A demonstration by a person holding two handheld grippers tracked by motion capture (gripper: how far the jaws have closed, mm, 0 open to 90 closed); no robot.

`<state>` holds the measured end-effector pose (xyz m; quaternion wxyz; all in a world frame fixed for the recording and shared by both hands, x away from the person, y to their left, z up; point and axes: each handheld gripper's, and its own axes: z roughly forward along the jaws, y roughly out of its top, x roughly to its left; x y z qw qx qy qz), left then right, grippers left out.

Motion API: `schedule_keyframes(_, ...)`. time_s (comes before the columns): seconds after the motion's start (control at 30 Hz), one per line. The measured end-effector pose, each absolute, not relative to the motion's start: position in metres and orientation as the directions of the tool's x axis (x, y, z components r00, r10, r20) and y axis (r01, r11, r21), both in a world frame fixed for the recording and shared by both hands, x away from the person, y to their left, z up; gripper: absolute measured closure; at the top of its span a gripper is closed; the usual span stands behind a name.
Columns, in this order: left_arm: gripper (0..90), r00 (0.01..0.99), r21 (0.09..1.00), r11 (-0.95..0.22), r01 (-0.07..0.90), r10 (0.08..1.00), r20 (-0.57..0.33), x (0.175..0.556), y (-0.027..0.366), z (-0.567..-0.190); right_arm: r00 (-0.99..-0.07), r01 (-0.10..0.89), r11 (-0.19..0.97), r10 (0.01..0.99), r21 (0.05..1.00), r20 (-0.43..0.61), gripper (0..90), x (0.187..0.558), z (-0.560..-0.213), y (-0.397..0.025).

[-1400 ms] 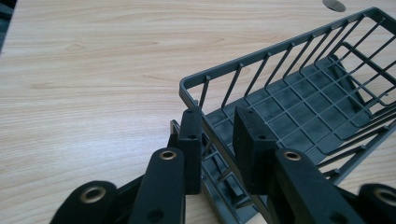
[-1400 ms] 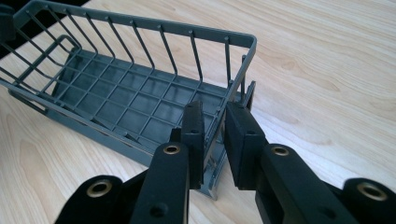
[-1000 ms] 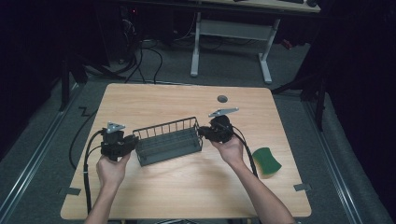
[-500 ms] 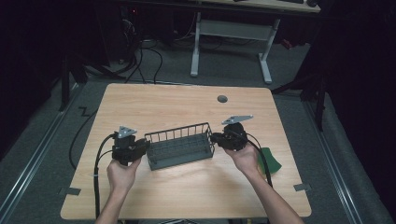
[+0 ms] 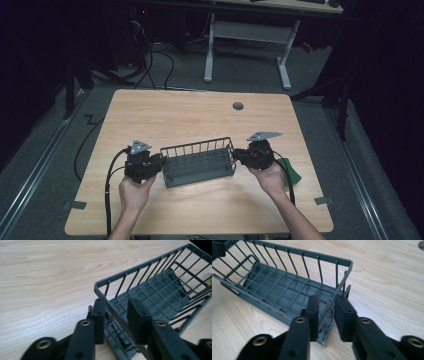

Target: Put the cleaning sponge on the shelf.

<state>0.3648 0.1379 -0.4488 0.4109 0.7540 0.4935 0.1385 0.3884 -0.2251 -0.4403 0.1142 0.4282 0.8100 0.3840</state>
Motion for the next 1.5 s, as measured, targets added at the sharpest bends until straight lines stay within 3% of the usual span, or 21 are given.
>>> schedule_keyframes(0.2,49.0,0.48,0.771,-0.147,0.62,0.848,-0.224,0.363,0.143,-0.454,-0.601,0.58,0.303,0.786,0.756,0.147,56.2,0.381,-0.438,-0.228)
schedule_keyframes(0.47,33.6,0.47,0.8,-0.124,0.587,0.857,-0.213,0.362,0.156,-0.452,-0.559,0.549,0.249,0.819,0.798,0.13,47.3,0.373,-0.434,-0.248)
schedule_keyframes(0.87,31.0,0.43,0.837,-0.052,0.545,0.874,-0.225,0.354,0.193,-0.46,-0.446,0.54,0.171,0.888,0.824,0.108,38.8,0.356,-0.446,-0.302)
schedule_keyframes(1.13,31.0,0.32,0.8,-0.045,0.599,0.929,-0.188,0.36,0.22,-0.491,-0.339,0.592,0.139,0.937,0.794,0.089,30.7,0.344,-0.464,-0.35)
schedule_keyframes(1.3,31.0,0.27,0.774,-0.079,0.628,0.955,-0.122,0.366,0.227,-0.51,-0.276,0.642,0.129,0.959,0.756,0.07,25.9,0.338,-0.484,-0.363)
schedule_keyframes(1.5,31.0,0.257,0.754,-0.129,0.644,0.965,-0.055,0.372,0.226,-0.523,-0.268,0.665,0.151,0.962,0.731,0.045,22.3,0.336,-0.498,-0.367)
